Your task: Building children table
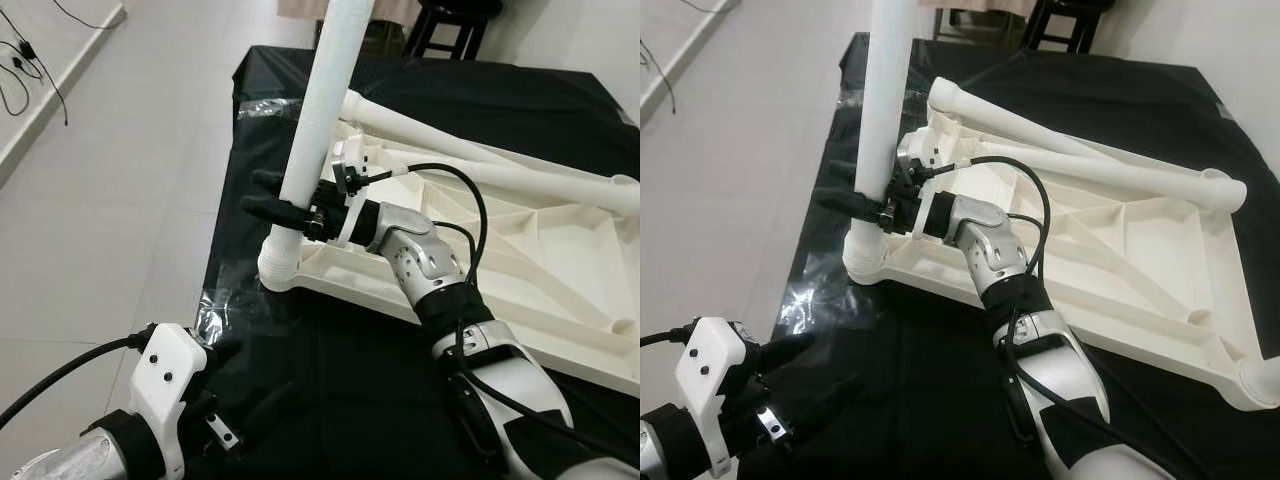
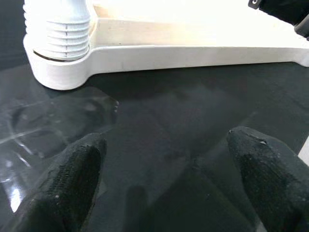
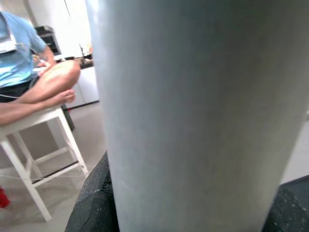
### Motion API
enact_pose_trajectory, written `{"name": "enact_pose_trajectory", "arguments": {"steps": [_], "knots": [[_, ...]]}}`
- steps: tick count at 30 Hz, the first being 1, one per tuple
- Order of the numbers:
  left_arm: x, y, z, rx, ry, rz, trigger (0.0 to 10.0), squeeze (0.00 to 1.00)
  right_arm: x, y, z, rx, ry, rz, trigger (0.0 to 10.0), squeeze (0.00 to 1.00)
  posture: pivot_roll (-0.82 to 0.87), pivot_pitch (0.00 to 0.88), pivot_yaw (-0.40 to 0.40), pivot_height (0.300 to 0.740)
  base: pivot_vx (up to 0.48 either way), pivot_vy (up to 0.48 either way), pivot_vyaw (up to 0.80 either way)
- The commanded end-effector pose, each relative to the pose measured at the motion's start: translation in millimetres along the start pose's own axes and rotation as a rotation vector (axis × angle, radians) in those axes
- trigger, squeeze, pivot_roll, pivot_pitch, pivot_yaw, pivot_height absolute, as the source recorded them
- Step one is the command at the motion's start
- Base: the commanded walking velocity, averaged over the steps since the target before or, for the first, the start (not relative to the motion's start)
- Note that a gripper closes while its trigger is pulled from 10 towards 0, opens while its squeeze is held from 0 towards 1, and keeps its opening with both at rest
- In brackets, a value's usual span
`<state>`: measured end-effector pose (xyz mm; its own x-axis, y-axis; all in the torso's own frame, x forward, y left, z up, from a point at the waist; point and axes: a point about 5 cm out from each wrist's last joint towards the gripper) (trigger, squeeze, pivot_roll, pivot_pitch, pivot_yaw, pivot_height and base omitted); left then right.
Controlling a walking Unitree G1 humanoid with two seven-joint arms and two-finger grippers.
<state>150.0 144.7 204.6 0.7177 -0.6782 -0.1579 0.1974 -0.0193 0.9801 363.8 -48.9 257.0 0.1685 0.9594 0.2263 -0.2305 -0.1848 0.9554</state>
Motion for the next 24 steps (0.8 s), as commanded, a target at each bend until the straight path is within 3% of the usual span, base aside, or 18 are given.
{"name": "enact_pose_trajectory", "arguments": {"steps": [1, 8, 14, 24], "knots": [[-3.1, 0.7, 4.8, -0.004, -0.022, -0.003, 10.0, 0.0, -3.7, -15.1, -4.2, 0.023, 0.037, -0.065, 10.0, 0.0, 0.08, 0.337, -0.131, 0.74, 0.0, 0.0, 0.0], [-5.1, -0.6, 6.4, -0.02, -0.031, -0.009, 10.0, 0.0, -3.1, -19.6, -8.6, -0.003, 0.105, -0.086, 10.0, 0.0, 0.1, 0.351, -0.135, 0.74, 0.0, 0.0, 0.0], [-10.0, 0.1, 6.6, -0.034, -0.036, -0.019, 10.0, 0.0, -2.6, -31.9, -21.7, -0.137, 0.266, -0.204, 10.0, 0.0, 0.1, 0.363, -0.132, 0.74, 0.0, 0.0, 0.0], [-11.4, 1.5, 7.3, -0.042, -0.041, -0.024, 10.0, 0.0, -8.2, -33.0, -24.8, -0.176, 0.397, -0.286, 10.0, 0.0, 0.1, 0.367, -0.132, 0.74, 0.0, 0.0, 0.0]]}}
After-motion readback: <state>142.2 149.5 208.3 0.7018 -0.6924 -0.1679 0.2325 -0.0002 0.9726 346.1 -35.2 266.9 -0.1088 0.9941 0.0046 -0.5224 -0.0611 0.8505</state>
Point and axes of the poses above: a point about 5 cm out from each wrist's last joint towards the gripper, its own x axis pointing out of the wrist towards the gripper, its own y axis along the axis of the wrist's last joint, z = x × y, and after that the axes turned 4 degrees about -x, right-handed
